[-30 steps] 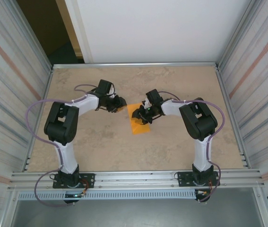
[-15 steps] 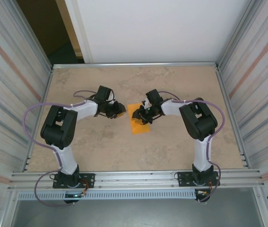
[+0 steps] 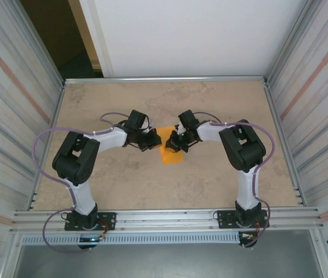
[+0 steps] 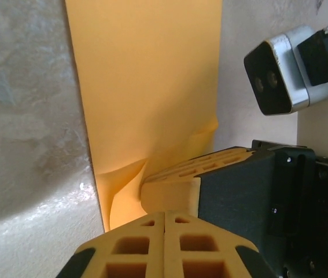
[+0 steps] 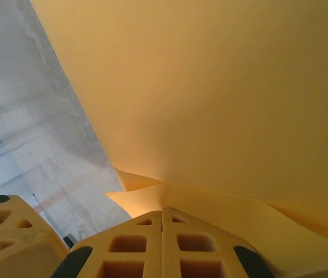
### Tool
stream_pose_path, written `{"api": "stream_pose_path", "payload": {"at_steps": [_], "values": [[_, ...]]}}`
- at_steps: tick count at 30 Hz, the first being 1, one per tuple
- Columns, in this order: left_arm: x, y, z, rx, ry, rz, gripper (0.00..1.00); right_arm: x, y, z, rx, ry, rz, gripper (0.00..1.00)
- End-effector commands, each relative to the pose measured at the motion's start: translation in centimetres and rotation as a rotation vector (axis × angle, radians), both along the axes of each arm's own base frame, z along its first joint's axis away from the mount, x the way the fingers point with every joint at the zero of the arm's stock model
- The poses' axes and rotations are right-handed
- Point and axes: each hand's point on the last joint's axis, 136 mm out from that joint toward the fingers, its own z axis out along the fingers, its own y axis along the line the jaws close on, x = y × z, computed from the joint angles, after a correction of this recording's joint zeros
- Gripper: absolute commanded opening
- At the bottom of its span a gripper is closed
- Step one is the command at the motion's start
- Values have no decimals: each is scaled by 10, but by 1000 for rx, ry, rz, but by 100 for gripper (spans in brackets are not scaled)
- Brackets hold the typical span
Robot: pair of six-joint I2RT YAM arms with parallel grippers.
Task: Fold a paper plane with a square sheet of paper (pick it up from the middle)
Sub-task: Fold the triangle a second time at the center of the table.
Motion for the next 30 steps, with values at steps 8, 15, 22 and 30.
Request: {"api": "stream_pose_path", "payload": {"at_steps": [8,15,22,30], "values": [[6,-9,-16,32,31,-39,4,-13,-15,-27,-103,65,-8,1],[7,-3,-30,105,61,-23,3,-13,-14,-26,-97,60,-7,1],[-1,7,-49,174,116,-19,3,-8,-8,-12,-52,27,-4,1],[0,13,-58,233,118,-43,3,8,0,33,39,-136,29,2]]}}
